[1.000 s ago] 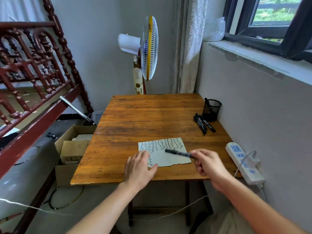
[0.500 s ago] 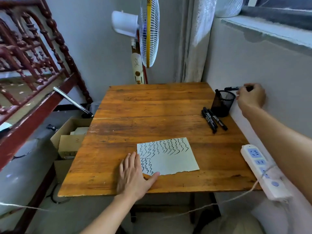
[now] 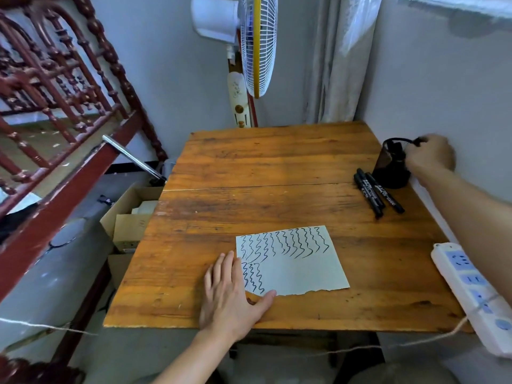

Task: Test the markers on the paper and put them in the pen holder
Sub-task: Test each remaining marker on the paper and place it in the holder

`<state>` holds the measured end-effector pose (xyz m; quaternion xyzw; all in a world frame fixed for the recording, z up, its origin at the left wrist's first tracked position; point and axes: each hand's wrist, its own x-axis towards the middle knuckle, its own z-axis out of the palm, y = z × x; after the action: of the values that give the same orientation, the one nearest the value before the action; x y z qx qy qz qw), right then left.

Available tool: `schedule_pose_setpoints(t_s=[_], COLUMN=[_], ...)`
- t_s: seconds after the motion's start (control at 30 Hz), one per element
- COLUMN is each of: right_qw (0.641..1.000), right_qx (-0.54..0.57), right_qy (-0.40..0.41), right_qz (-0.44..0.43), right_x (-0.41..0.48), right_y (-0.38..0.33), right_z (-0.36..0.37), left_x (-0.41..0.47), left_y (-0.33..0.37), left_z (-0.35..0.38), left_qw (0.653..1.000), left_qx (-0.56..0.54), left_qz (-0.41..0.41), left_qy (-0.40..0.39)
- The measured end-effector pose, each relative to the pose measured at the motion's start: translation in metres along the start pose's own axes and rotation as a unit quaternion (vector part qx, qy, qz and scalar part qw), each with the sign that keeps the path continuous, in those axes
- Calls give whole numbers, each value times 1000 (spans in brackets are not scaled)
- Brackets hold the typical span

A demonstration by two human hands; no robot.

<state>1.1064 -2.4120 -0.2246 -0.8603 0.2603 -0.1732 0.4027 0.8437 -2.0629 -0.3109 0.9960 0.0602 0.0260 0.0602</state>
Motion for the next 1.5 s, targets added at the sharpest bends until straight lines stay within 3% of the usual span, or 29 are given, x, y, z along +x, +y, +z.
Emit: schedule_pose_setpoints(t_s=[0.17,0.33,0.43,0.57,0.77,0.9,1.0,1.2,1.37,1.5], right_qw=[998,971,938,934,962,958,930,863,837,820], right_qx=[-6,-152,-278,-303,-173,-71,11,58,59,54], right_qy=[19,-103,-144,-142,-185,-261,-361,-501,-542,-564], right_qz=[-65,-150,-150,-127,-103,-98,-67,-39,-56,-76], right_x=[-38,-80,-89,-88,-114,-162,-213,-308,-350,-369], right_y=[2,23,37,39,26,15,17,27,24,26], right_z=[-2,23,41,45,13,-25,-51,-84,-94,-97], left_x=[-1,-1,-1,0,-3,-7,-13,-47,-81,-99], left_y=[0,0,-1,-2,-3,-4,-2,16,14,6], left_z=[0,-1,-1,0,1,-1,-6,-23,-37,-46], left_qw=[1000,1000,1000,1000,999,995,991,969,975,978], left_qx=[-7,-10,-10,-16,-39,-64,-72,-85,-55,-48], left_qz=[4,-1,-2,-3,8,33,57,180,194,183], left_qy=[6,2,6,13,33,70,100,148,91,92])
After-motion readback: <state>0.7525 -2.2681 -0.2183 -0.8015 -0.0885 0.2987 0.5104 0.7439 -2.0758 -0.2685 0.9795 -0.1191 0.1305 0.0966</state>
